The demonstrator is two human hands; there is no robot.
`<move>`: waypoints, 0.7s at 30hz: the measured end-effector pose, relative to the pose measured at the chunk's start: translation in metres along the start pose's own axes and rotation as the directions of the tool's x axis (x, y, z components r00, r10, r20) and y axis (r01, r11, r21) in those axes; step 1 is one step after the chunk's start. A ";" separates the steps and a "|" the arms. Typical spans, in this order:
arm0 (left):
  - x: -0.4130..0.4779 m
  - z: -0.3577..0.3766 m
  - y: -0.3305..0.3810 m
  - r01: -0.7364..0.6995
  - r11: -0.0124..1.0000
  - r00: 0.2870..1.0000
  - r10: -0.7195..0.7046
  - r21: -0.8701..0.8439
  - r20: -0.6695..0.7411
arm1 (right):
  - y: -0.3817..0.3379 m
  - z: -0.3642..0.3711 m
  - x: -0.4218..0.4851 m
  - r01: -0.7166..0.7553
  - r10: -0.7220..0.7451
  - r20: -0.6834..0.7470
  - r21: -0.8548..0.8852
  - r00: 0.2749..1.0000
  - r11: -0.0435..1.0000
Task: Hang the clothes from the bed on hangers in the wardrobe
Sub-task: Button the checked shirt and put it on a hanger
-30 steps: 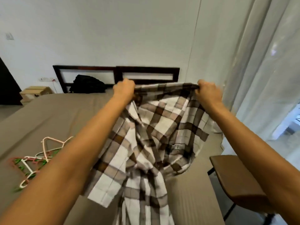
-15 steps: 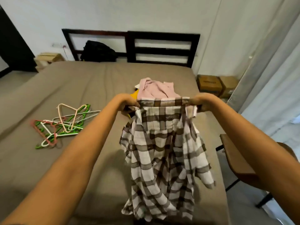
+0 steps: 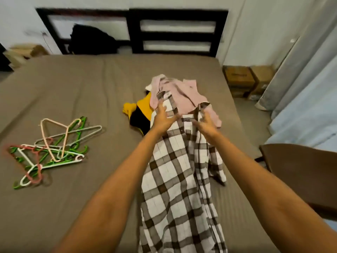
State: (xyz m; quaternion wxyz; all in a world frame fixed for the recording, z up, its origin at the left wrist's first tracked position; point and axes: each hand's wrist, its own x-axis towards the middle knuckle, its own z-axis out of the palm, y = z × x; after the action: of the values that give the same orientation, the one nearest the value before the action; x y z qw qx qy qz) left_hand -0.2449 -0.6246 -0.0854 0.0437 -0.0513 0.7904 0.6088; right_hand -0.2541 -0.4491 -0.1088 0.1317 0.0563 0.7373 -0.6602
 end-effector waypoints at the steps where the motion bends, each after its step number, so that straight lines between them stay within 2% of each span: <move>1: -0.007 0.009 -0.028 0.046 0.994 0.998 -0.050 0.097 0.037 | 0.025 -0.001 -0.007 -0.043 0.045 0.014 -0.144 0.999 0.989; 4: -0.050 0.039 -0.113 0.207 0.936 0.949 -0.262 0.285 0.173 | 0.111 -0.009 -0.038 -0.170 0.197 0.000 -0.502 0.980 0.848; 6: -0.080 0.061 -0.162 0.288 0.890 0.881 -0.391 0.354 0.268 | 0.157 -0.012 -0.067 -0.218 0.279 -0.003 -0.632 0.960 0.744; 8: -0.108 0.083 -0.191 0.323 0.859 0.833 -0.457 0.397 0.312 | 0.195 -0.010 -0.090 -0.258 0.358 0.015 -0.666 0.933 0.700; 10: -0.132 0.105 -0.210 0.327 0.853 0.815 -0.473 0.407 0.336 | 0.226 -0.006 -0.110 -0.273 0.410 0.043 -0.682 0.911 0.678; 13: -0.158 0.132 -0.225 0.371 0.839 0.786 -0.513 0.399 0.346 | 0.267 -0.001 -0.133 -0.321 0.430 -0.024 -0.702 0.903 0.636; 17: -0.181 0.152 -0.240 0.442 0.794 0.805 -0.556 0.416 0.207 | 0.292 0.003 -0.168 -0.334 0.414 -0.120 -0.803 0.902 0.494; 19: -0.193 0.159 -0.241 0.509 0.780 0.797 -0.587 0.365 0.144 | 0.292 0.011 -0.184 -0.315 0.364 -0.108 -0.752 0.925 0.579; 21: -0.204 0.161 -0.243 0.576 0.772 0.771 -0.622 0.267 0.135 | 0.292 0.024 -0.202 -0.240 0.301 -0.011 -0.630 0.954 0.738</move>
State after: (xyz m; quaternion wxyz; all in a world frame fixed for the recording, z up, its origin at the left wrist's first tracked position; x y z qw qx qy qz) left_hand -0.0090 -0.5246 -0.3328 0.3272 -0.2305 0.7823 0.4773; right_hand 0.0177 -0.4190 -0.3362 0.2710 0.0857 0.8910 -0.3540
